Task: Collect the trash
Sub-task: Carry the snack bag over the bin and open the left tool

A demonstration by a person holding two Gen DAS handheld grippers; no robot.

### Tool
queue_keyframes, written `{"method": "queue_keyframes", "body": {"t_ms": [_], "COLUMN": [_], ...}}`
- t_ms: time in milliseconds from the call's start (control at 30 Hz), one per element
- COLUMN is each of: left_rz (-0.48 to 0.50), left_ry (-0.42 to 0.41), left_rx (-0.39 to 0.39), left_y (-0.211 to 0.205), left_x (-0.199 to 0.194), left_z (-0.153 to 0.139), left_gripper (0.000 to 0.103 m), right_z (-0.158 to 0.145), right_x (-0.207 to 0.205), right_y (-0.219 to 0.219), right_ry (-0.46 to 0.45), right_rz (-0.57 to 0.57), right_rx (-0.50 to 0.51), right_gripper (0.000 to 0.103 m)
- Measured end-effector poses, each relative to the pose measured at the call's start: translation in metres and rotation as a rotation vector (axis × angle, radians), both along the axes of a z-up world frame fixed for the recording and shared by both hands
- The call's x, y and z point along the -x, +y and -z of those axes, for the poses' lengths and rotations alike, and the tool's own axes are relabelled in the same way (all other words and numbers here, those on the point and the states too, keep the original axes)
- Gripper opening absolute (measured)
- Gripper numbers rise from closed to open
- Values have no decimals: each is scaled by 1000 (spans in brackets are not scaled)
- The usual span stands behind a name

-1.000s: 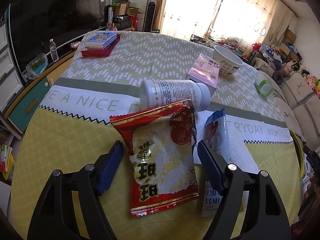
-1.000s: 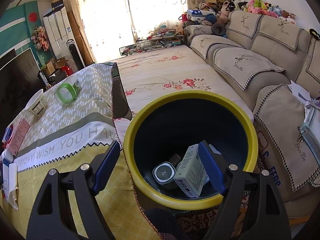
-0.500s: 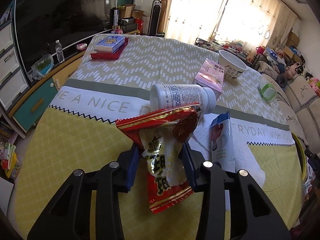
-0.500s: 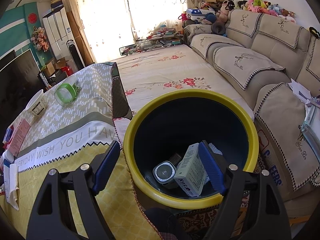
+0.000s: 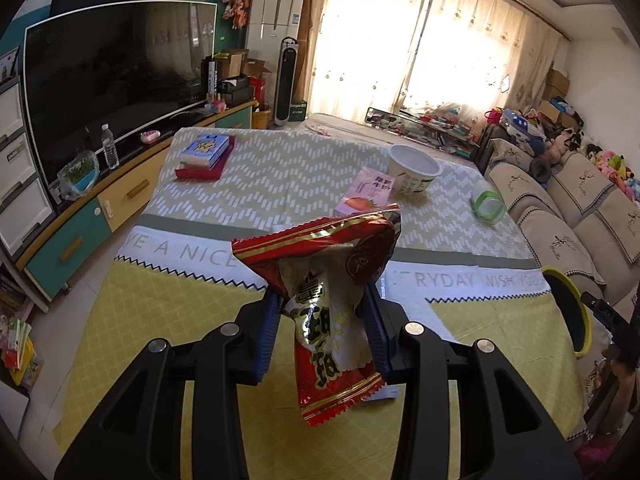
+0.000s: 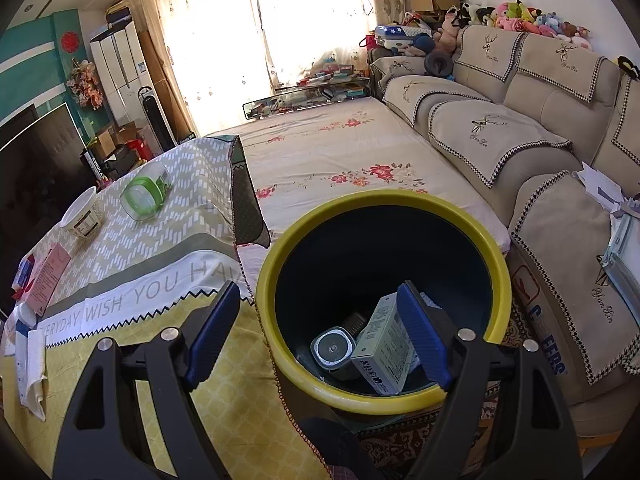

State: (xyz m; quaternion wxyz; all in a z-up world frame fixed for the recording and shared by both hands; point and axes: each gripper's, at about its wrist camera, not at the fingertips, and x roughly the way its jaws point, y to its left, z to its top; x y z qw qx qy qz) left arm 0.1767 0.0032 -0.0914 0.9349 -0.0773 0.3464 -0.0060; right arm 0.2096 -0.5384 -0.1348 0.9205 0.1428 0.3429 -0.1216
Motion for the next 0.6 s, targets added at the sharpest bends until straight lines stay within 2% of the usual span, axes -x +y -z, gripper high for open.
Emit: {"method": "queue_keyframes", "body": {"t_ms": [300, 600], "left_rz": [179, 464], "left_ry": [-46, -21], "left_rx": [2, 31], "left_y": [-66, -183], "left_x": [2, -23], "left_z": [-30, -38], "left_gripper": [39, 39], "right_z": [-20, -28], "right_x": [21, 60], "right_y": [-12, -62], "right_ry": [-59, -97], "right_rz": [15, 130], "right_rx": [-3, -11], "right_gripper": [76, 78]}}
